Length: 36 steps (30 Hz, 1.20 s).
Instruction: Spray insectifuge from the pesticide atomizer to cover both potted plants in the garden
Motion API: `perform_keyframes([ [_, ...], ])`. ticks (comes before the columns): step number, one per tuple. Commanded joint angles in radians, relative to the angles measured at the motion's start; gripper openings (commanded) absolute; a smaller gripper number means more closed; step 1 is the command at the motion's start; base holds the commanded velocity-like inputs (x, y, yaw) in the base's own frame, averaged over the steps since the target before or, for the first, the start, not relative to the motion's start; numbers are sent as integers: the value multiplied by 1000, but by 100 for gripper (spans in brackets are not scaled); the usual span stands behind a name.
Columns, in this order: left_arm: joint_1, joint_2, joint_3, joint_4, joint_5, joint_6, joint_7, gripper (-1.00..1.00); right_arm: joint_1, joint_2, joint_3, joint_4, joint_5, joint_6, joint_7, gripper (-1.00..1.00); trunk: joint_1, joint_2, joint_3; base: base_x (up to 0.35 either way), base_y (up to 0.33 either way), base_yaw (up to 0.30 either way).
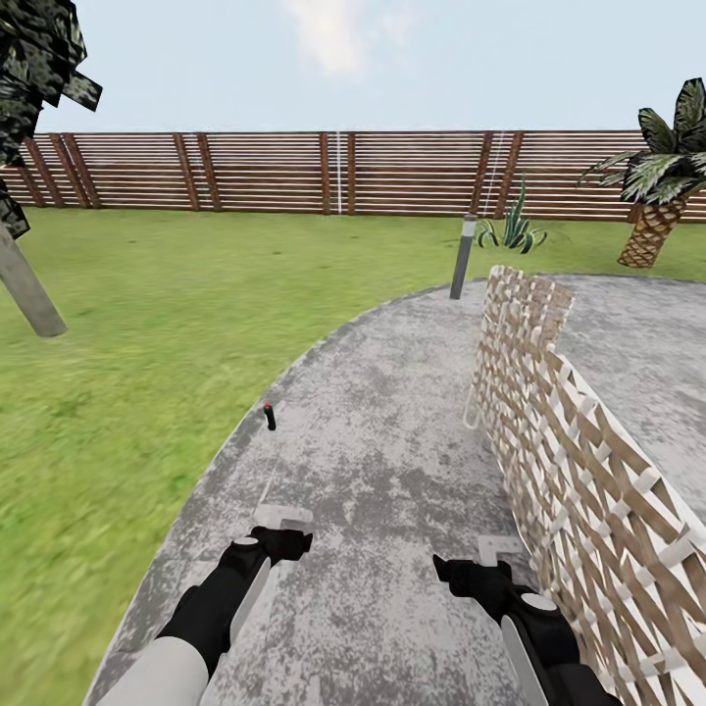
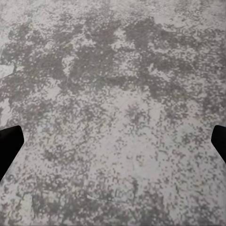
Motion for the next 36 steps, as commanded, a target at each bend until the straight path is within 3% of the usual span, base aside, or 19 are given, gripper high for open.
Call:
perform_keyframes([
  [1, 0, 0, -1, -1, 1, 6, 0, 100, 0, 0, -1, -1, -8, 5, -1, 100, 0, 0, -1, 10, 0, 0],
  [24, 0, 0, -1, -1, 0, 6, 2, 100, 0, -1, -3, -2, -8, 4, 0, 100, 0, 0, -1, 151, 0, 0],
  [36, 0, 0, -1, -1, 0, 6, 0, 100, 1, -6, -6, -1, -6, 4, -2, 100, 0, 0, -1, 24, 0, 0],
])
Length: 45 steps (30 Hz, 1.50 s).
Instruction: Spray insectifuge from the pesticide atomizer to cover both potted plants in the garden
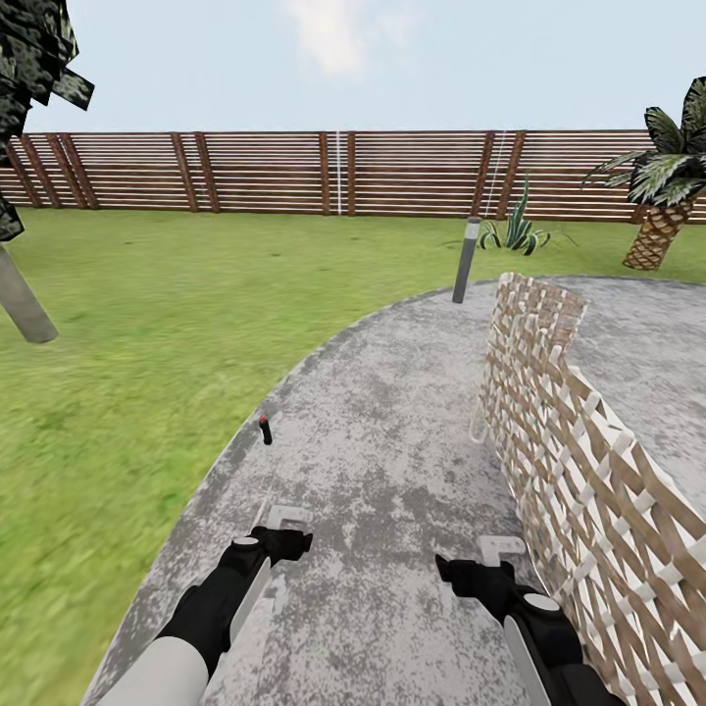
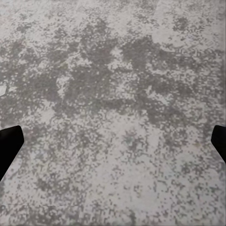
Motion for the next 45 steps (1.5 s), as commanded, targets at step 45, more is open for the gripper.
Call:
perform_keyframes([
  [45, 3, 2, -1, -7, -3, 6, 9, 100, 8, -1, -4, -1, -9, 4, 0, 100, 0, 0, -1, 47, 0, 0],
])
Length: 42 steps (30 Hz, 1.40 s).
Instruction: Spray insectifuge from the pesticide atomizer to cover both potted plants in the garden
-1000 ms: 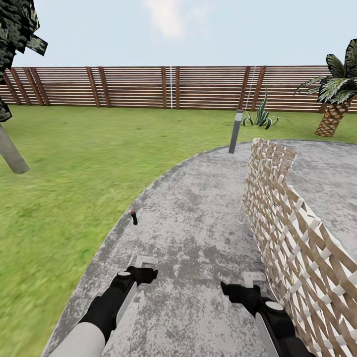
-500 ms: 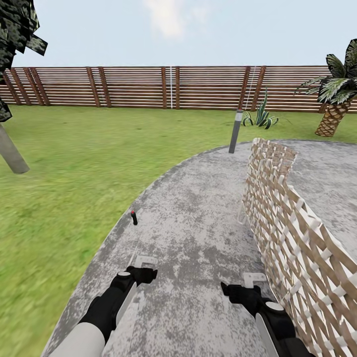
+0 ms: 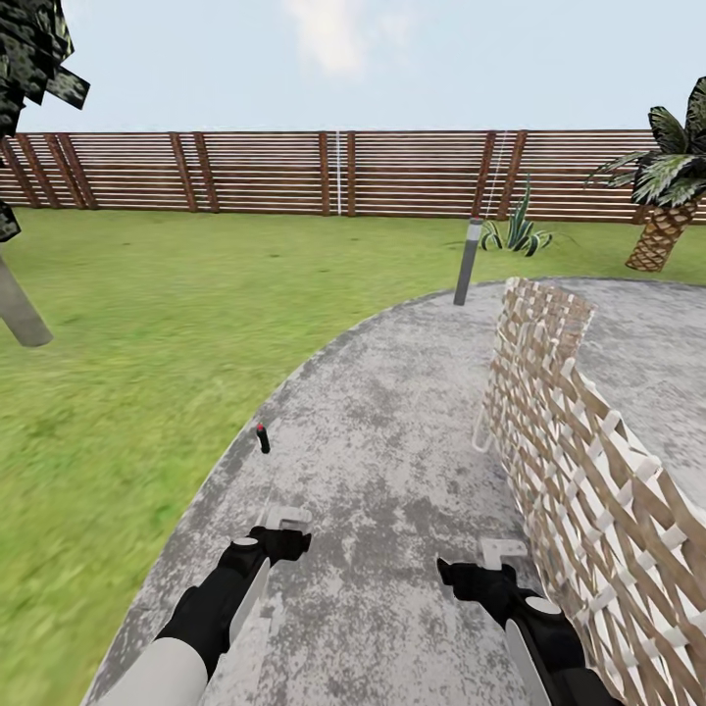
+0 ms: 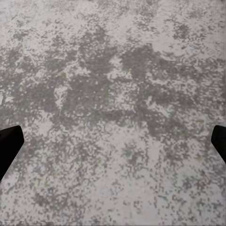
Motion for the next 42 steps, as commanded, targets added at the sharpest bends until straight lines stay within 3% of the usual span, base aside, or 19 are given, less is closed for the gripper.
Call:
perform_keyframes([
  [1, 0, 0, -1, -2, 0, 5, 1, 100, 0, 0, -1, -1, -8, 5, -1, 100, 0, 0, -1, 224, 0, 0],
  [42, 0, 0, 0, -2, 4, 6, 1, 100, 0, 0, -2, -1, -9, 5, -1, 100, 0, 0, -1, 142, 0, 0],
])
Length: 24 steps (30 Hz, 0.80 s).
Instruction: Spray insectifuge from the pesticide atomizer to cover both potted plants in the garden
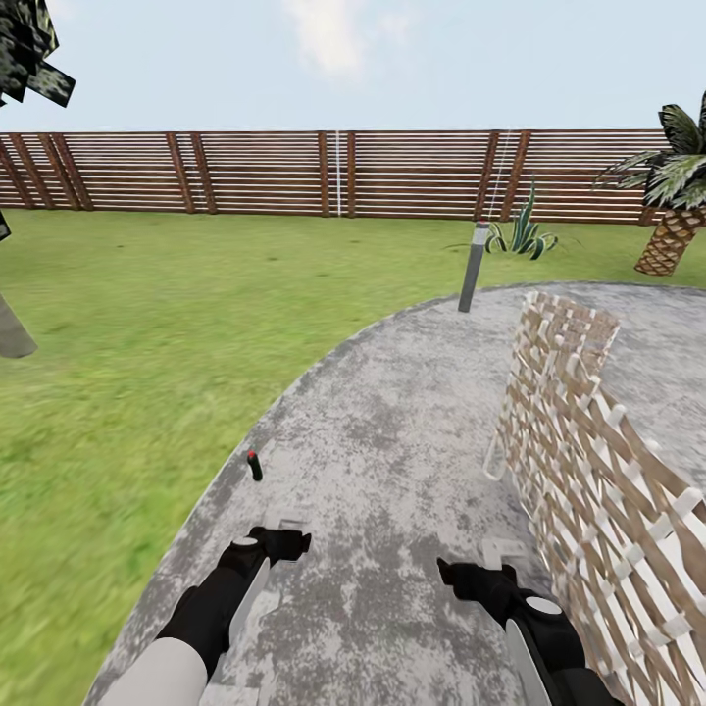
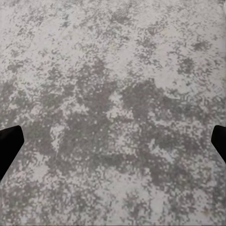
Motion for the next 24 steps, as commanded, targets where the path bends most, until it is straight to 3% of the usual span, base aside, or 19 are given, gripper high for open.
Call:
perform_keyframes([
  [1, 0, 0, -1, -2, 1, 5, 1, 100, 0, 0, -1, -1, -8, 5, -1, 100, 0, 0, -1, 154, 0, 0],
  [24, 0, 0, -3, -2, 1, 5, 1, 100, 0, 0, 0, -1, -8, 5, -1, 100, 0, 0, -1, 84, 0, 0],
])
